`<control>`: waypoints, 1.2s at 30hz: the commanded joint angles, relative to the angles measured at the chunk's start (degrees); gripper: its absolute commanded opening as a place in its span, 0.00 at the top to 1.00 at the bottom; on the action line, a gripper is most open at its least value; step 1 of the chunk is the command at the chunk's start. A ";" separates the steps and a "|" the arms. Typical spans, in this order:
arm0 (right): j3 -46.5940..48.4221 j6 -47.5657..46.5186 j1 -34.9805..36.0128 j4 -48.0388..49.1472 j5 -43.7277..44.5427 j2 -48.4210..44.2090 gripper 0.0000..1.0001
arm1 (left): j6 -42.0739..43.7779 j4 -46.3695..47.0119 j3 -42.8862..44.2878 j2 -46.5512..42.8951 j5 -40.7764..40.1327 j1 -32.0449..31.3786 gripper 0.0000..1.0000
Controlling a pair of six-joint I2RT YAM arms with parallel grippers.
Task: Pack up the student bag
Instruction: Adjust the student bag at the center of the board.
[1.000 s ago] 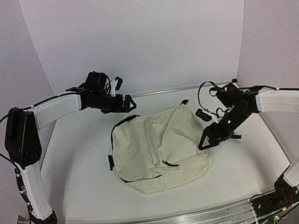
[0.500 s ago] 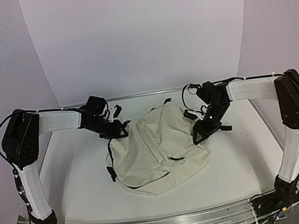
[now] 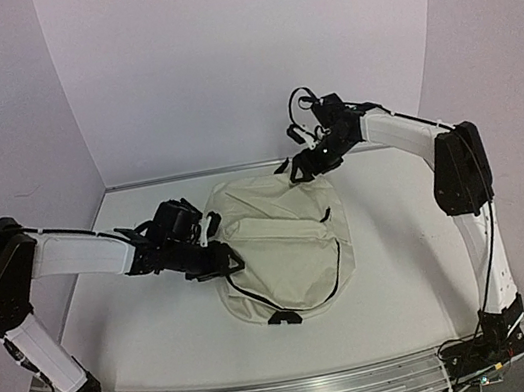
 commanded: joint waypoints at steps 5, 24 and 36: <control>-10.93 8.52 -2.67 -0.15 -8.80 -18.04 0.13 | -4.85 -2.00 4.20 -11.18 -14.04 1.35 0.25; -49.60 4.89 -0.55 -4.79 -27.06 -30.53 0.29 | -7.07 -5.22 -4.63 -12.24 -1.88 -2.05 0.33; -47.69 6.66 2.33 -3.89 -21.90 -20.37 0.38 | -11.02 -0.30 -4.35 -6.43 -3.83 -5.24 0.40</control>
